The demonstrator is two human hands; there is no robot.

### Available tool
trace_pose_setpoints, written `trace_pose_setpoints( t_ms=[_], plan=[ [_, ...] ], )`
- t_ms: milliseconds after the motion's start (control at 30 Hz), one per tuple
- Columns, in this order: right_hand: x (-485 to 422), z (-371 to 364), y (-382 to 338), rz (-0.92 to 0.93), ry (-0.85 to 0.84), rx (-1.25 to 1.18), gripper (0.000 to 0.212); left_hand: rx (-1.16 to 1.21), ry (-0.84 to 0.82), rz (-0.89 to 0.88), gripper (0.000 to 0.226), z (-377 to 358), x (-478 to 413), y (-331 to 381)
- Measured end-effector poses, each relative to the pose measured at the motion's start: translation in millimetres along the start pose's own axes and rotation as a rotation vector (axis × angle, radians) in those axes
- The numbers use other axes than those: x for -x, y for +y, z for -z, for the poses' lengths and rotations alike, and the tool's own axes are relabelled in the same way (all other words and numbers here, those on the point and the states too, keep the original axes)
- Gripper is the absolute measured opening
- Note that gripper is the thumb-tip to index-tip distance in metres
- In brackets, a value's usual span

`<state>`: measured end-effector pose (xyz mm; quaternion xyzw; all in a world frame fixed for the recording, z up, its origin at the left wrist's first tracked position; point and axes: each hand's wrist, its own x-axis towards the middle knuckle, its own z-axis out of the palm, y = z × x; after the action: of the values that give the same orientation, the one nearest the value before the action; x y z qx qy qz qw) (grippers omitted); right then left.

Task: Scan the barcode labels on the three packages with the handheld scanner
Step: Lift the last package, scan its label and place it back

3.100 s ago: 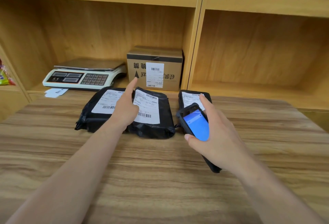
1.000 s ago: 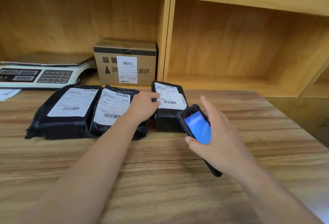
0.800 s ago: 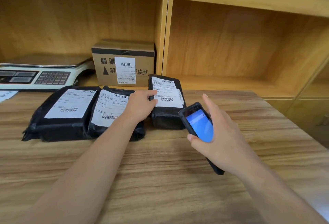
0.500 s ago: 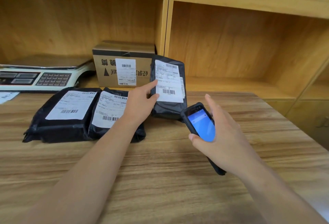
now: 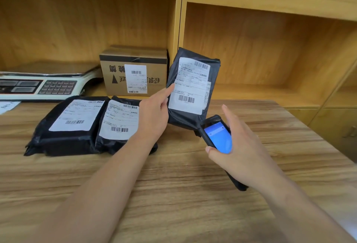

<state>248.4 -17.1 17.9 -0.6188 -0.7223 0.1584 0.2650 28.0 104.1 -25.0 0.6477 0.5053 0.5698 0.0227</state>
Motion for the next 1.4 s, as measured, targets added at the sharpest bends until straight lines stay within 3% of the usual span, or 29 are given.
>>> trace_pose_setpoints(
  t_ms=[667, 1400],
  plan=[
    [0.9, 0.9, -1.3, -0.053, -0.003, 0.074, 0.099, 0.001, 0.068, -0.091, 0.052, 0.4, -1.6, 3.5],
    [-2.7, 2.4, -6.3, -0.021, 0.028, 0.125, 0.099, -0.067, 0.102, 0.023, 0.051, 2.8, -1.3, 10.3]
  ],
)
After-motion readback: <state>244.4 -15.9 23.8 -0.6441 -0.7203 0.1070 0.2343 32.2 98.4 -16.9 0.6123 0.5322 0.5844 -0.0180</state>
